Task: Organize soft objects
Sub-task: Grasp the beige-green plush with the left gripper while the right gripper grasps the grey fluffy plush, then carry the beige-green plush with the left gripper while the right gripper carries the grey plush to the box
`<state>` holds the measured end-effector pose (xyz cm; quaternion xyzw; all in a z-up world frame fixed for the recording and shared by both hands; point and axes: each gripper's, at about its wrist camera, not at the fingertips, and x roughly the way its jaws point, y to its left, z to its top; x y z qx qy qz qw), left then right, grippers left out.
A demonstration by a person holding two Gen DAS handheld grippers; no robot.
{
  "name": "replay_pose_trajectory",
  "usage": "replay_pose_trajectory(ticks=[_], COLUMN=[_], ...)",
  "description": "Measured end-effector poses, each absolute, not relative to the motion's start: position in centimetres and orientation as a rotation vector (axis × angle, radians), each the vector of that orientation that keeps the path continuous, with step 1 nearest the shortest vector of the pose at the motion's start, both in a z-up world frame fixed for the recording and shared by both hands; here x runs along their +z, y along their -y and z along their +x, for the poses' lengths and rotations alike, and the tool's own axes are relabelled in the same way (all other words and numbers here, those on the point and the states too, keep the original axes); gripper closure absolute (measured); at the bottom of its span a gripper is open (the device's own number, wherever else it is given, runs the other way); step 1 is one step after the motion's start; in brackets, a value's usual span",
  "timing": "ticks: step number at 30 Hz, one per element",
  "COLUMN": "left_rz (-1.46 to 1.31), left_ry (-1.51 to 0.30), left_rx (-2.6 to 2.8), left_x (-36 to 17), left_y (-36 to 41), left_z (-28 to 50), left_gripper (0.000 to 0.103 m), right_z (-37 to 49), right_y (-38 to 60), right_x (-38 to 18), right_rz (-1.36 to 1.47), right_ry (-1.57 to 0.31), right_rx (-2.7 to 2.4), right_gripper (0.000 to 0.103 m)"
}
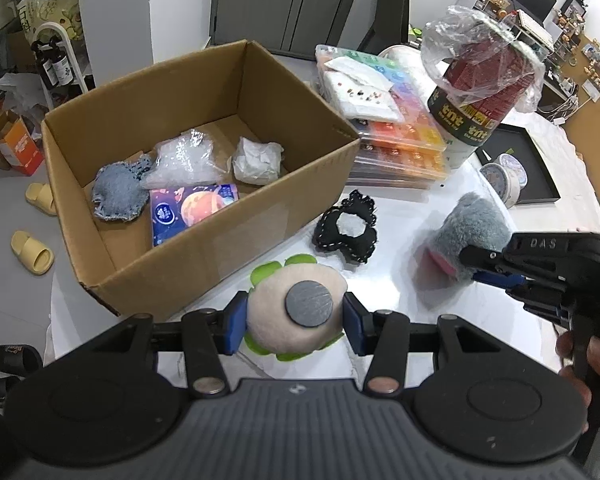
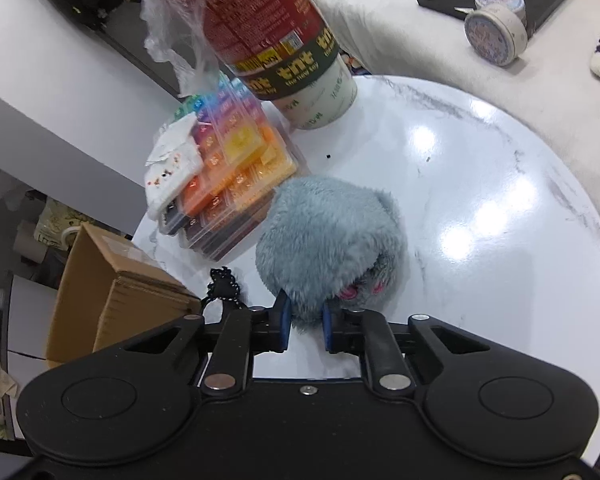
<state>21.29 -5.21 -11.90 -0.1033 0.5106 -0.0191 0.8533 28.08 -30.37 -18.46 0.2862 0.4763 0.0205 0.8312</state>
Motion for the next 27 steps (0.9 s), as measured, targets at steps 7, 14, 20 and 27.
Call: replay_pose_trajectory(ticks=[7, 14, 20, 27], left_rz=[-0.197, -0.171, -0.165, -0.136], left_ry=[-1.051, -1.037, -1.017, -0.982], left_rx=[-0.068, -0.091, -0.117, -0.116], left_x=[-9.7, -7.7, -5.7, -3.4], left_y=[5.2, 4.3, 3.0, 0.9], left_z=[20.7, 20.2, 19.9, 20.0], left_gripper=[0.055, 0.055, 0.055, 0.055], right_z=[26.1, 24.1, 23.0, 22.1], right_y=[29.9, 27.2, 25.5, 23.3], right_x=[-16.4, -14.0, -11.1, -8.3], right_rz=[0.593, 0.538, 0.497, 0.449], right_ry=[-0.962, -0.930, -0.893, -0.860], right_rx=[0.074, 0.149, 0.164, 0.191], right_gripper=[0.091, 0.091, 0.091, 0.091])
